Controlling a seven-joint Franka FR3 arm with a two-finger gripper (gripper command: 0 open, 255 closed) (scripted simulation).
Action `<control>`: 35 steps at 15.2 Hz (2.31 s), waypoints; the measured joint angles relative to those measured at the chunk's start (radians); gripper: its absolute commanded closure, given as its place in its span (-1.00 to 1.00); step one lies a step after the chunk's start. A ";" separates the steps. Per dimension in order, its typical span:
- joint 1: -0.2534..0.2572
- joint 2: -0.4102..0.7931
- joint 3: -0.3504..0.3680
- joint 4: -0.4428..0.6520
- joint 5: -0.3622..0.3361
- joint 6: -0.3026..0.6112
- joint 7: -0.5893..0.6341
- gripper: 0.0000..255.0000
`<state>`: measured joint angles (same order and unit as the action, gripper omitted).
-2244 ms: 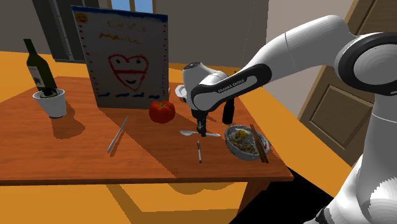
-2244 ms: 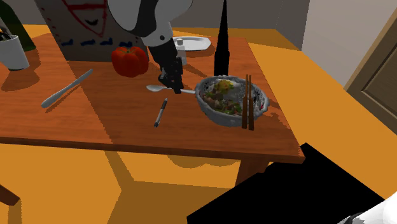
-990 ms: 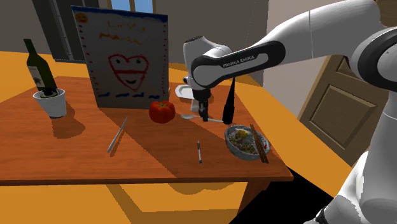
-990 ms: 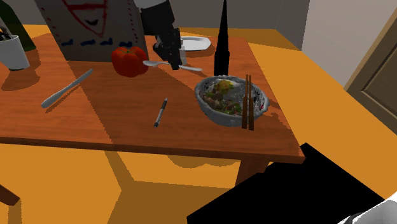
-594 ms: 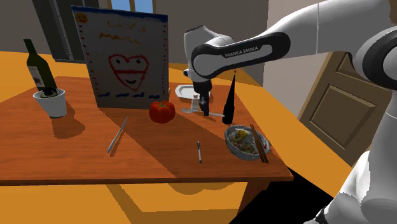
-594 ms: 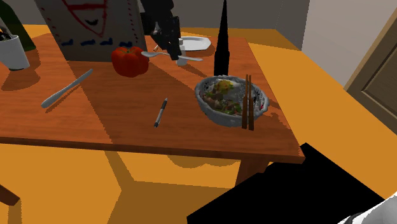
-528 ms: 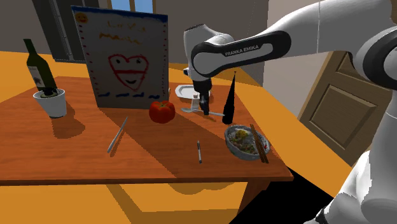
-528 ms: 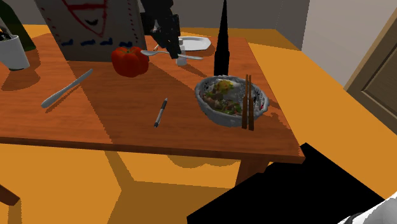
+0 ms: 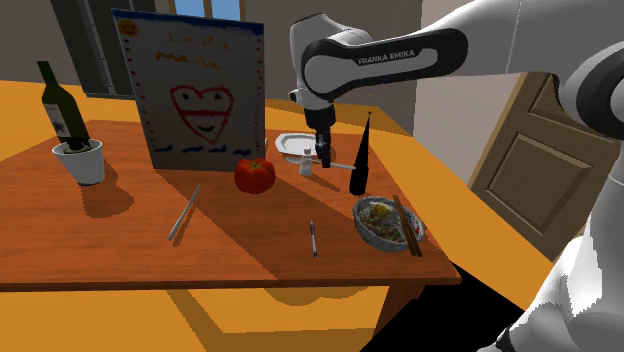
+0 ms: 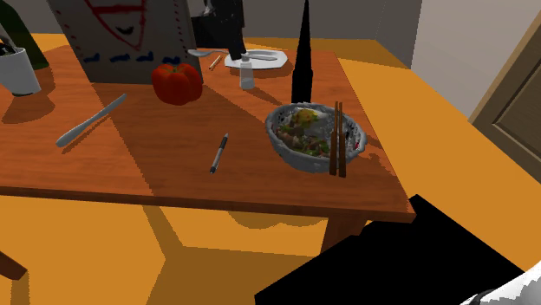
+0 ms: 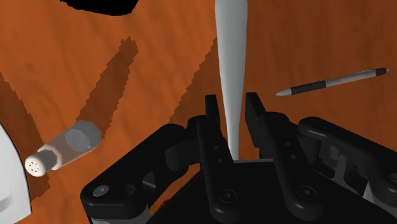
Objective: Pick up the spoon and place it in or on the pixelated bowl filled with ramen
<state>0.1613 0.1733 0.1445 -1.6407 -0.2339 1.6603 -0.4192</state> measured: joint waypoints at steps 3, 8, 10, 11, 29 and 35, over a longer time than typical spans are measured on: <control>-0.009 -0.090 -0.003 -0.106 0.011 0.019 -0.010 1.00; -0.024 -0.291 -0.017 -0.339 0.032 0.059 -0.038 1.00; -0.025 -0.375 -0.022 -0.424 0.040 0.063 -0.046 1.00; -0.026 -0.420 -0.027 -0.465 0.044 0.060 -0.055 1.00; -0.029 -0.635 -0.057 -0.812 0.043 0.199 -0.069 1.00; -0.029 -0.621 -0.056 -0.850 0.040 0.249 -0.057 1.00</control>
<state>0.1323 -0.4477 0.0889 -2.4904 -0.1941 1.9098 -0.4766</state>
